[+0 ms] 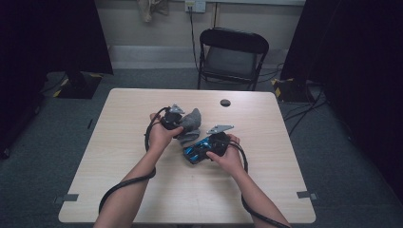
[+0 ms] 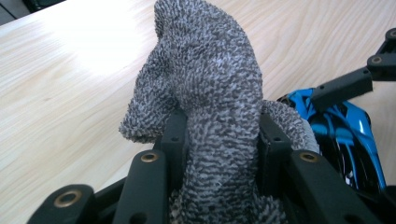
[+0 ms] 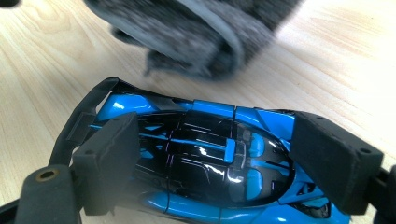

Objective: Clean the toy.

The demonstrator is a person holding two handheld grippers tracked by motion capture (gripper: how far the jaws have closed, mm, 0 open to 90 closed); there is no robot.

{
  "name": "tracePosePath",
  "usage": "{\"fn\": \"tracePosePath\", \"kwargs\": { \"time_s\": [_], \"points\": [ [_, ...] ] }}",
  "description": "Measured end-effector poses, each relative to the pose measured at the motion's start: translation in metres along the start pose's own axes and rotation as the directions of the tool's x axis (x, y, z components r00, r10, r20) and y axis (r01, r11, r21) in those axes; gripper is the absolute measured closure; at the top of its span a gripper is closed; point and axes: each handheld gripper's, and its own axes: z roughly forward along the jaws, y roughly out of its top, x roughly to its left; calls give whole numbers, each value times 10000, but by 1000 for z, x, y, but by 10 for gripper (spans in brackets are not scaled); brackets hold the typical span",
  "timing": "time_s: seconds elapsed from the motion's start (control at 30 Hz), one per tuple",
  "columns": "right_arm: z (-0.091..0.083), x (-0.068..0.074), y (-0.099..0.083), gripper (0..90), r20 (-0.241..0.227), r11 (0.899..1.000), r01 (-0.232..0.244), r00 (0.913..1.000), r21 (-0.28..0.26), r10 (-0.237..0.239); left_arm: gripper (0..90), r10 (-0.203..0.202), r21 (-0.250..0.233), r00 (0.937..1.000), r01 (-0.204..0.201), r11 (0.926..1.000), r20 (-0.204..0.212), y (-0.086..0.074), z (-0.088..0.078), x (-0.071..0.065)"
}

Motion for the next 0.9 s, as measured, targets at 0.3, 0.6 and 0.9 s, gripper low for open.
{"fn": "tracePosePath", "kwargs": {
  "time_s": [0.3, 0.6, 0.9],
  "points": [
    [0, 0, -1, 156, 10, 10000, 1, 10000, -48, -1, 628, -192, -42, 9998, 192, 9998, -9, 7, 26, -6],
    [0, 0, -1, 156, 4, 10000, -7, 10000, -58, 7, 615, -38, 97, 10000, 39, 9999, -77, 4, 43, -12],
    [0, 0, -1, 156, -7, 10000, -5, 10000, -53, 5, 625, 150, 402, 9995, -161, 9991, 275, 2, 47, -18]
  ]
}}
